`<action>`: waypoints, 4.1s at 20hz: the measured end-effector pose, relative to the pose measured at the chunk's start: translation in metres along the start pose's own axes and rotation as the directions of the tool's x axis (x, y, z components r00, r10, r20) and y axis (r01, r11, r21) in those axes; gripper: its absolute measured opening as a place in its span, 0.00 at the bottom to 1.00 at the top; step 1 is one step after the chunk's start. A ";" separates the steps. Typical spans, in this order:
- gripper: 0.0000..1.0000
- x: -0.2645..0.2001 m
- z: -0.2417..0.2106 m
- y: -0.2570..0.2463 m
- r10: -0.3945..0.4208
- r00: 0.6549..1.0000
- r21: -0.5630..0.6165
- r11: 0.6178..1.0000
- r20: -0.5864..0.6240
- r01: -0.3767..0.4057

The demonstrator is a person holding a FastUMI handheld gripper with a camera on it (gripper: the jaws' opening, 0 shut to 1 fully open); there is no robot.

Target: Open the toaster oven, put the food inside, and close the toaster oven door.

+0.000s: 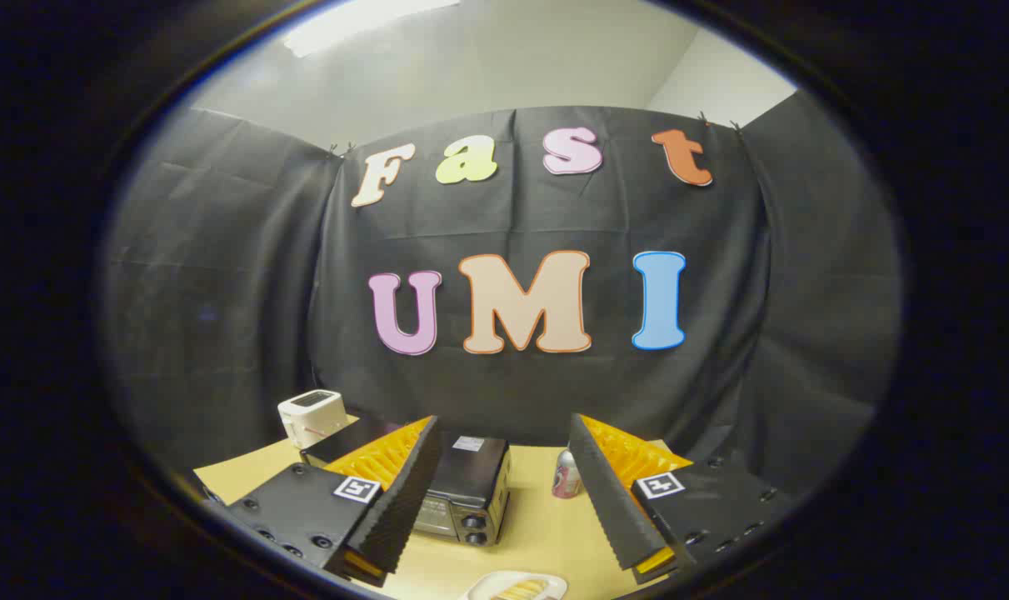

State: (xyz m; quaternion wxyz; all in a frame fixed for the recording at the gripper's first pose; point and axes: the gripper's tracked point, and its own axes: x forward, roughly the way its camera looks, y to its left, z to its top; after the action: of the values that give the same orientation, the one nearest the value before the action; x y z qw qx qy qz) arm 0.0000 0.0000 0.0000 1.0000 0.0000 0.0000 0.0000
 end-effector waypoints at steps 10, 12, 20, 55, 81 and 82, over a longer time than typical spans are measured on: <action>0.95 0.009 -0.003 0.014 0.016 1.000 0.002 1.000 -0.002 -0.016; 0.95 0.010 -0.005 0.017 0.020 1.000 0.005 1.000 -0.002 -0.020; 0.95 0.017 -0.024 0.040 0.036 0.999 -0.003 0.999 0.029 -0.036; 0.95 0.116 -0.211 0.199 0.004 0.998 0.108 0.994 0.066 -0.012; 0.95 -0.028 -0.327 0.208 0.033 0.981 0.132 0.991 -0.194 -0.007; 0.95 -0.029 -0.339 0.207 0.037 0.972 0.140 0.990 -0.232 -0.004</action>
State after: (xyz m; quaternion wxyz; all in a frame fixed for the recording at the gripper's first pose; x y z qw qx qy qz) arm -0.0285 0.2072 -0.3394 0.9906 0.0696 0.1177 0.0103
